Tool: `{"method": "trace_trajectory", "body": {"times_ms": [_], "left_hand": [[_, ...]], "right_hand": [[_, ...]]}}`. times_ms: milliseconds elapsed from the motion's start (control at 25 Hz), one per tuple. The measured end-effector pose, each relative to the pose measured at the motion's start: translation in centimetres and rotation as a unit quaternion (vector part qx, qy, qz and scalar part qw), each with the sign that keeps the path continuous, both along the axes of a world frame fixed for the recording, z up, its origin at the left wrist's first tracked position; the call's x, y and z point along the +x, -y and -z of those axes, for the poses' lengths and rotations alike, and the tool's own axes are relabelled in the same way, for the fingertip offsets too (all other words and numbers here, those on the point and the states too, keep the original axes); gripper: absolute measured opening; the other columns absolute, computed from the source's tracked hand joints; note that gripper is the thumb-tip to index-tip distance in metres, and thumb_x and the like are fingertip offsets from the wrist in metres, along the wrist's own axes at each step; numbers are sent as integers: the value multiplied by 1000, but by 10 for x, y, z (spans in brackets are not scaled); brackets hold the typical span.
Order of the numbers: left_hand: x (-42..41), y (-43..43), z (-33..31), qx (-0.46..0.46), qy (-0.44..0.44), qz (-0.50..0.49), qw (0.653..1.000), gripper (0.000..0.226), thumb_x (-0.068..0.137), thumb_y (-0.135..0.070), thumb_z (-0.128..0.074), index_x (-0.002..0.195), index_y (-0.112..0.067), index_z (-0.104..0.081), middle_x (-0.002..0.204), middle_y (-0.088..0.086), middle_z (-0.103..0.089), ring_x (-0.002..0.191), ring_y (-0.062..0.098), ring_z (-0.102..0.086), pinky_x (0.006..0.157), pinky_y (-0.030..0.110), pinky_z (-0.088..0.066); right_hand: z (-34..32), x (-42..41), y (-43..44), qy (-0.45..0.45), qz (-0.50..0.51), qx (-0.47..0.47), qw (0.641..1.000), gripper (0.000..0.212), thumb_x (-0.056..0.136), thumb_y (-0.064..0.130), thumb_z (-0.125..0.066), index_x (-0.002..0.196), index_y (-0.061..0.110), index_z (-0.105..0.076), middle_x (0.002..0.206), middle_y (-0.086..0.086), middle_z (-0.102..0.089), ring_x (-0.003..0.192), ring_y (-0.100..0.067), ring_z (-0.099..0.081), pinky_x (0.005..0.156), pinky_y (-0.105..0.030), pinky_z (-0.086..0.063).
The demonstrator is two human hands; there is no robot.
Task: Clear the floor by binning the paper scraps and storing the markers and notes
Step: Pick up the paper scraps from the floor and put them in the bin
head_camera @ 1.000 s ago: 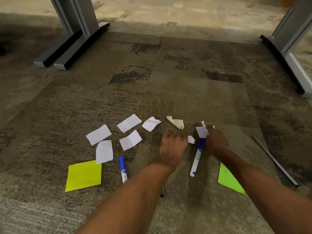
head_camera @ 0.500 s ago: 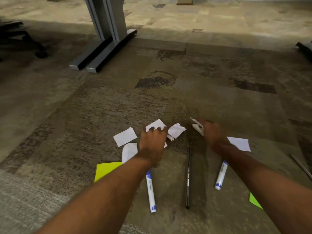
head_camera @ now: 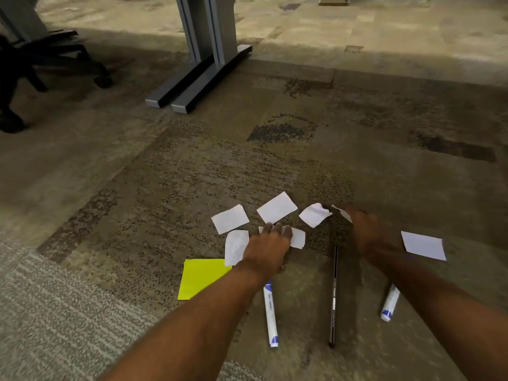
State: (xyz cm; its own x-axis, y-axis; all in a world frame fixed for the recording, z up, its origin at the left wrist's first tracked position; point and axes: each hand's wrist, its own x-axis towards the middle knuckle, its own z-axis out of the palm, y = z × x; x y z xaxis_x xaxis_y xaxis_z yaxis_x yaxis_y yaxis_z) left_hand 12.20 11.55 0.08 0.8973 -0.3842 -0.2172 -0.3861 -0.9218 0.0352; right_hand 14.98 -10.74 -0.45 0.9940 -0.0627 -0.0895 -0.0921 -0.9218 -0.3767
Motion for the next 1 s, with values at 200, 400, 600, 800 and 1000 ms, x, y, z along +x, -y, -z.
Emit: {"method": "trace_trajectory", "body": {"times_ms": [200, 400, 600, 800, 1000], "left_hand": [[6, -15, -12, -9, 54, 9, 998, 52, 92, 0, -39, 143, -4, -27, 138, 20, -46, 122, 39, -51, 90, 46, -48], [26, -56, -12, -119, 91, -105, 983, 50, 92, -2, -39, 141, -10, -36, 140, 16, -47, 122, 34, -51, 94, 44, -46], [36, -79, 8, -119, 55, -206, 970, 41, 95, -5, -37, 133, -7, -49, 127, 21, -60, 115, 38, -57, 96, 45, -48], [30, -68, 16, -171, 45, -229, 957, 48, 89, -36, -57, 128, -7, -52, 124, 19, -61, 115, 39, -55, 91, 45, -49], [27, -71, 16, -158, 50, -232, 959, 48, 90, -31, -57, 132, -9, -49, 126, 18, -60, 116, 37, -56, 93, 47, -49]], "right_hand": [[-14, -2, 5, 25, 8, -10, 1000, 42, 93, 11, -46, 135, 14, -48, 126, -23, -59, 112, -41, -58, 97, -48, -48], [-29, -8, 43, 44, 42, -38, 997, 46, 90, 2, -49, 136, 10, -47, 121, -25, -61, 106, -39, -60, 90, -47, -49], [-24, -35, 94, 10, 136, -37, 990, 49, 88, -1, -52, 136, 1, -44, 121, -30, -57, 108, -43, -56, 90, -49, -47], [-10, -39, 92, -37, 180, 29, 983, 36, 96, 13, -48, 129, -1, -50, 123, -29, -58, 112, -39, -55, 92, -44, -43], [-8, -42, 88, -72, 162, 13, 984, 61, 85, 30, -68, 134, 3, -45, 131, -24, -54, 120, -37, -51, 97, -43, -43]]}}
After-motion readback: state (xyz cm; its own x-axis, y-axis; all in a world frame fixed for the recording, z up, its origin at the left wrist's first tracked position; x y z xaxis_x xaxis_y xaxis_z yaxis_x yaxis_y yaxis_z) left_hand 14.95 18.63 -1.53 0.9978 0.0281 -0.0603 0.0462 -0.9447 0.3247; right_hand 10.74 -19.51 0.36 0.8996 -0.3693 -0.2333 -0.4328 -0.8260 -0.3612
